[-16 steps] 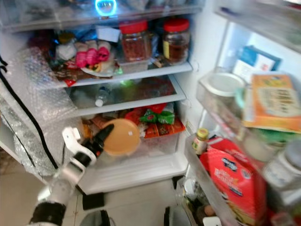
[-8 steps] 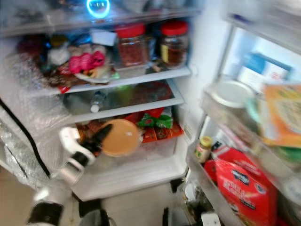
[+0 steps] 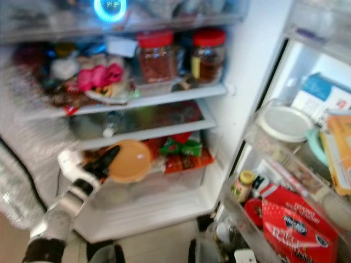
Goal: Restocking fridge
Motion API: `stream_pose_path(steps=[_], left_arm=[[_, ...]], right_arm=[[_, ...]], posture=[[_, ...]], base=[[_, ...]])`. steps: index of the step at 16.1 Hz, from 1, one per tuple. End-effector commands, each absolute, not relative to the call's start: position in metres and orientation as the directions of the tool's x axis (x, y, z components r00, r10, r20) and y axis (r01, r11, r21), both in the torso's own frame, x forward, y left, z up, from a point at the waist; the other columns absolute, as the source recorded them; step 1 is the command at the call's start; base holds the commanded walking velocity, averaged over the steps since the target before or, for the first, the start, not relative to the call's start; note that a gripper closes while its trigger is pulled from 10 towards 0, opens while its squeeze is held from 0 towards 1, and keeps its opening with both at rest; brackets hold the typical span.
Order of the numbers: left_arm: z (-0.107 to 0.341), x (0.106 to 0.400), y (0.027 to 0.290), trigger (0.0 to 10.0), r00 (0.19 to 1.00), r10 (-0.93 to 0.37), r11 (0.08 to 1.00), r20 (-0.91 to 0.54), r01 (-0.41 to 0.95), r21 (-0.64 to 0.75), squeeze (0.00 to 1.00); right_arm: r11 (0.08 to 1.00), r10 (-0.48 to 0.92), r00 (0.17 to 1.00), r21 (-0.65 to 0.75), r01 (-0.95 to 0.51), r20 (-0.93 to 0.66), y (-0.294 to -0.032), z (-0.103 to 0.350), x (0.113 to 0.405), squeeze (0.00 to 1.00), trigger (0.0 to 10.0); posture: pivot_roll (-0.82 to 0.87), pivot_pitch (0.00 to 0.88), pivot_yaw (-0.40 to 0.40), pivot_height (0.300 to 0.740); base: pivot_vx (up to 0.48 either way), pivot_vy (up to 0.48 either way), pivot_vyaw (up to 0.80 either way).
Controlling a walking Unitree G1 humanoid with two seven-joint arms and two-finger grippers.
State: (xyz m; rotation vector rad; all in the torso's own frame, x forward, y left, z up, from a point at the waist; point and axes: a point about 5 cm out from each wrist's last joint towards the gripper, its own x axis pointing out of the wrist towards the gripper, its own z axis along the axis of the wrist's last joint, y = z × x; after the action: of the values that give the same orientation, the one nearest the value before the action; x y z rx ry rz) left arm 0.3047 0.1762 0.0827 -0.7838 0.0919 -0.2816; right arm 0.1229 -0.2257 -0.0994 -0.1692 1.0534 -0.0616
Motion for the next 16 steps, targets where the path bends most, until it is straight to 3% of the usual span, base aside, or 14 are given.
stream_pose_path(steps=[1, 14, 16], left_arm=[[0.0897, 0.3086, 0.1633, 10.0, 0.946, -0.322, 0.664, 0.049, 0.262, -0.701, 0.0], [0.0942, 0.3114, 0.1584, 10.0, 0.939, -0.338, 0.666, 0.063, 0.286, -0.689, 0.0], [0.0994, 0.314, 0.1562, 10.0, 0.94, -0.333, 0.672, 0.073, 0.29, -0.682, 0.0]], right_arm=[[0.985, -0.134, 0.512, -0.172, -0.027, -0.849, -0.2274, -0.0972, 0.1279, 0.0, 10.0], [0.985, -0.132, 0.512, -0.172, -0.031, -0.849, -0.2272, -0.0973, 0.1279, 0.0, 10.0], [0.984, -0.132, 0.513, -0.173, -0.032, -0.848, -0.2273, -0.0972, 0.1279, 0.0, 10.0]], posture=[[-0.13, 0.003, 0.007, 0.602], [-0.13, 0.0, 0.005, 0.602], [-0.13, 0.0, 0.005, 0.602]], base=[[0.281, 0.0, 0.0], [0.274, 0.0, 0.0], [0.0, 0.0, 0.0]])
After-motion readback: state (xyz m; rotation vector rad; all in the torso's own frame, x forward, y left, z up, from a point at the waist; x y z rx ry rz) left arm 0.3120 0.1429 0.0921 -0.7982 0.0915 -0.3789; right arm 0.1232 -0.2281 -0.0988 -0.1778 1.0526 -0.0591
